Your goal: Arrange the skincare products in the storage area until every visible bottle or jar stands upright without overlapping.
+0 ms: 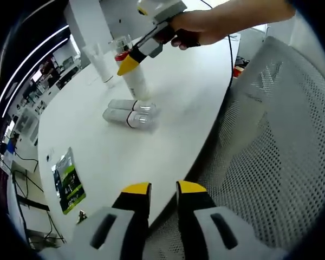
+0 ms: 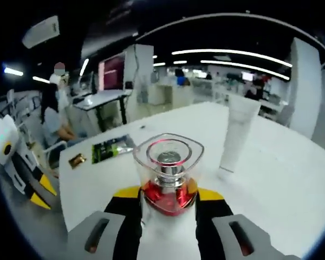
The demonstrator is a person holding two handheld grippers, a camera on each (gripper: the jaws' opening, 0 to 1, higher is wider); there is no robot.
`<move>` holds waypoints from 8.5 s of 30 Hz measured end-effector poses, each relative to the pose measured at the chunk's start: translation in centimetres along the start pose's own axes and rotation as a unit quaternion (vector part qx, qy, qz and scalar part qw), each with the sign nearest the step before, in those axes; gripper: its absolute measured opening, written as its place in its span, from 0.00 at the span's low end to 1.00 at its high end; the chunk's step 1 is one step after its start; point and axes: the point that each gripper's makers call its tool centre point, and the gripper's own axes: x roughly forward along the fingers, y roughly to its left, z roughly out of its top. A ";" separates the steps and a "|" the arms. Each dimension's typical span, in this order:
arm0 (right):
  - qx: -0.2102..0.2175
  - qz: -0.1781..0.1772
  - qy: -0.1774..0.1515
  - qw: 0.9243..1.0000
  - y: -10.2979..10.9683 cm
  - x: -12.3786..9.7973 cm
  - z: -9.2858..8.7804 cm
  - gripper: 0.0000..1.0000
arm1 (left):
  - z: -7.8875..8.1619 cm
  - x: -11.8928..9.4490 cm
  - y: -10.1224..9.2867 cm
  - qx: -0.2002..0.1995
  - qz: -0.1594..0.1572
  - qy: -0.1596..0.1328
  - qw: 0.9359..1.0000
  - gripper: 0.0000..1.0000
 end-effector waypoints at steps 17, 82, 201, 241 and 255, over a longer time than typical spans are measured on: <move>-0.007 0.056 0.033 0.998 1.2 0.2 -2.4 0.54 | 0.1 0.0 0.1 -0.001 0.002 -0.004 1.000 0.13; 0.034 -0.081 -0.056 0.995 -11.3 1.2 2.0 0.28 | -1.1 0.9 -2.2 -0.019 -0.065 0.031 0.997 0.04; -0.194 -0.085 -0.048 0.976 -13.0 5.2 12.1 0.45 | -1.5 0.8 -0.8 -0.022 -0.038 0.041 0.998 0.01; -0.035 -0.007 0.007 0.999 3.3 -2.7 2.0 0.36 | -1.1 0.2 0.8 -0.021 0.005 0.027 0.999 0.00; 0.072 0.024 0.085 0.993 5.7 -2.6 -5.9 0.37 | -1.4 0.1 1.1 -0.027 0.010 0.032 0.999 0.00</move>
